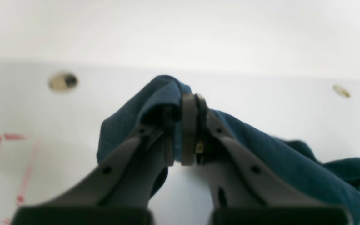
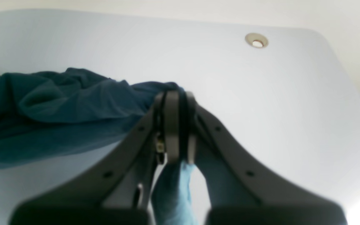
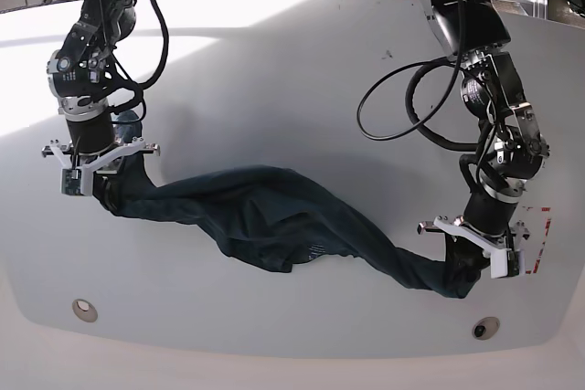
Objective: Fold the T-shirt properly
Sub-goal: 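Lift the stretched shirt high with both grippers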
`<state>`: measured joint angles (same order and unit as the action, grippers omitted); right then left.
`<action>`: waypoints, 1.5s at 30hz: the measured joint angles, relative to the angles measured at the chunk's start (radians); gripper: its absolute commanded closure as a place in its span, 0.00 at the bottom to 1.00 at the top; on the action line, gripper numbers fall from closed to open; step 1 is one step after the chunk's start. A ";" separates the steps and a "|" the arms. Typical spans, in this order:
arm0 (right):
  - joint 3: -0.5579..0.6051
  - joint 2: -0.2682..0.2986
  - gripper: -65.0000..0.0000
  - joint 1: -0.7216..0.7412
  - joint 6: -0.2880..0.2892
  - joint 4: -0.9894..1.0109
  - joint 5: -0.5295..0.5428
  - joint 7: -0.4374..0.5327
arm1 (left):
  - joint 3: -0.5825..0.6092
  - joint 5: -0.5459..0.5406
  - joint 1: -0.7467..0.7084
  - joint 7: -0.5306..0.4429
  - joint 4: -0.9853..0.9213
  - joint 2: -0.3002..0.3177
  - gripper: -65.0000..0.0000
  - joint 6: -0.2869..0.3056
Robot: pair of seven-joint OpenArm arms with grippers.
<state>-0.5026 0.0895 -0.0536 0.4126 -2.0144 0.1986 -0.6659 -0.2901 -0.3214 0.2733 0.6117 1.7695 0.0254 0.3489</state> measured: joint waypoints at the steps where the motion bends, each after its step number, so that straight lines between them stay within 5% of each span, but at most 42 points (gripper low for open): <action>1: 0.000 0.002 0.99 0.008 0.000 0.000 -0.001 -0.001 | 0.000 0.016 0.013 0.005 0.017 0.000 1.00 0.000; 15: 0.007 0.039 0.99 0.267 0.001 0.007 -0.003 -0.106 | -0.003 0.164 0.290 0.095 0.127 -0.003 1.00 0.009; 21: 0.028 0.100 0.99 0.409 0.000 0.023 0.005 -0.126 | -0.004 0.233 0.414 0.096 0.127 0.000 1.00 0.006; 29: 0.037 0.119 0.99 0.562 0.002 0.040 0.009 -0.177 | -0.085 0.242 0.585 0.154 0.095 0.013 1.00 0.015; 45: 0.166 0.153 0.99 0.726 0.004 0.102 -0.004 -0.178 | -0.100 0.254 0.624 0.166 0.055 0.067 1.00 0.010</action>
<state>-0.3370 0.2424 0.6724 0.4164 -1.9125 0.1944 -0.8436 -0.3901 -0.0677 0.8978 0.7780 1.8248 0.0925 0.3588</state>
